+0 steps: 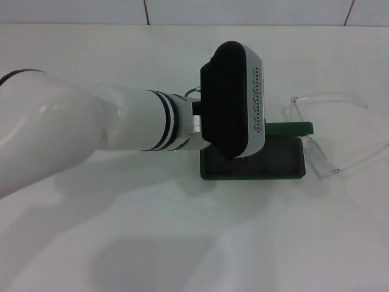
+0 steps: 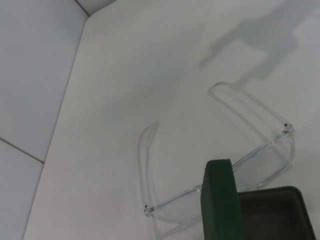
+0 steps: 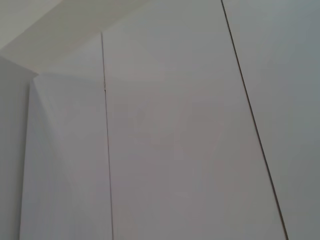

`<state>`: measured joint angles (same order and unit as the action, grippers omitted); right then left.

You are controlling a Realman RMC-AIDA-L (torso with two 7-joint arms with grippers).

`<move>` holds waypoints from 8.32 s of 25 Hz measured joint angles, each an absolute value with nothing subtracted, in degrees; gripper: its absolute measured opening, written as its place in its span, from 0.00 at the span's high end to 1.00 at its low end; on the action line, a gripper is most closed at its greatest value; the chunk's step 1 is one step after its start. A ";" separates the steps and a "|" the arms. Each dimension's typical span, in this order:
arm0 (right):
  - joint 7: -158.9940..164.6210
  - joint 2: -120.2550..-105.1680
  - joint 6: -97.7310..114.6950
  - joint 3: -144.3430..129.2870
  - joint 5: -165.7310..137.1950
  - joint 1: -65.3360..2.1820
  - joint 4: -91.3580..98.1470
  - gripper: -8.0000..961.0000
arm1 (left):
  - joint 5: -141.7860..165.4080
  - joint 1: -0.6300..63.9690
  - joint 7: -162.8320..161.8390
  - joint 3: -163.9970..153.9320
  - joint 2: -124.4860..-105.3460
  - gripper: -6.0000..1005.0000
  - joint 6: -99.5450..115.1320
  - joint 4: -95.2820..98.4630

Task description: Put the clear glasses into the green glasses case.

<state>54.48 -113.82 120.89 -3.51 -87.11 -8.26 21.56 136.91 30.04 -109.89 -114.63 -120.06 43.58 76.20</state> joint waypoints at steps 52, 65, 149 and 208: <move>136.27 -115.25 103.84 -49.55 -140.72 -34.05 79.61 0.27 | 114.32 5.12 -101.38 -104.12 -119.63 0.58 45.73 103.77; 138.24 -115.52 97.76 -58.71 -146.79 -41.91 70.40 0.28 | 114.25 5.72 -101.19 -104.63 -119.77 0.58 45.29 101.30; 138.25 -115.61 78.65 -72.10 -148.70 -41.17 60.29 0.77 | 111.25 6.60 -97.86 -105.29 -119.79 0.59 45.18 96.64; 79.68 -115.84 109.76 -64.40 -85.54 -19.45 75.93 0.88 | 63.49 17.73 -86.00 -79.49 -119.35 0.92 94.84 66.44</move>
